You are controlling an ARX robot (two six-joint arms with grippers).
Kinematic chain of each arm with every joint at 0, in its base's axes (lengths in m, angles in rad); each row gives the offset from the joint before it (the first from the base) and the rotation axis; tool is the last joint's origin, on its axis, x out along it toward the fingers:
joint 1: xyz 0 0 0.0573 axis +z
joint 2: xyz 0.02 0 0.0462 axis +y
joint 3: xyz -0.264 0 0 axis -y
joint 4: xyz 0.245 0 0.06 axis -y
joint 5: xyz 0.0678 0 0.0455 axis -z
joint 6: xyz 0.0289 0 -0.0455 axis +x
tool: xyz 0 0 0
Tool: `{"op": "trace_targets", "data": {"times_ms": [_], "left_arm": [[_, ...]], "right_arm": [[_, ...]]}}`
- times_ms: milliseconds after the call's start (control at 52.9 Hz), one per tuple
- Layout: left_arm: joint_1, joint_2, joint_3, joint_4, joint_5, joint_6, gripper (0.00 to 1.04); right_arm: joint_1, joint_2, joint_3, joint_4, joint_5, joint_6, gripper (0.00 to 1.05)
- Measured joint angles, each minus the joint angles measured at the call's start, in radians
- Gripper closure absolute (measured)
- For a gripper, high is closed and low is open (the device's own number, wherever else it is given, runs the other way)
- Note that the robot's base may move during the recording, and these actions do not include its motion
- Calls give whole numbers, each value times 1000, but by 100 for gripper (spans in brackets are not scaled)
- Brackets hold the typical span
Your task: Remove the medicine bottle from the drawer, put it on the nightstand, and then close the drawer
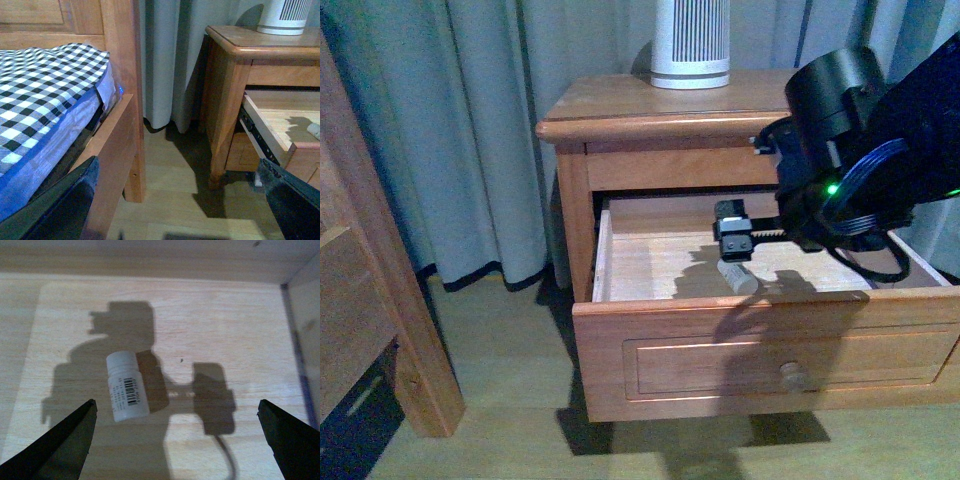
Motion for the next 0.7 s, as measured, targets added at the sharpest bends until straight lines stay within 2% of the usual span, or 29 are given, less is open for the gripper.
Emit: {"op": "trace_targets", "data": {"times_ms": [283,548,699], "left_arm": [[0,0,0,0,0,0,7],[0,0,0,0,0,0,7],[0,0,0,0,0,0,7]], "right_arm": [[29,167,161,-37,5,19,7],[34,245,229,-79,11,26,7],[34,261,244,-88,17,38,27]]}}
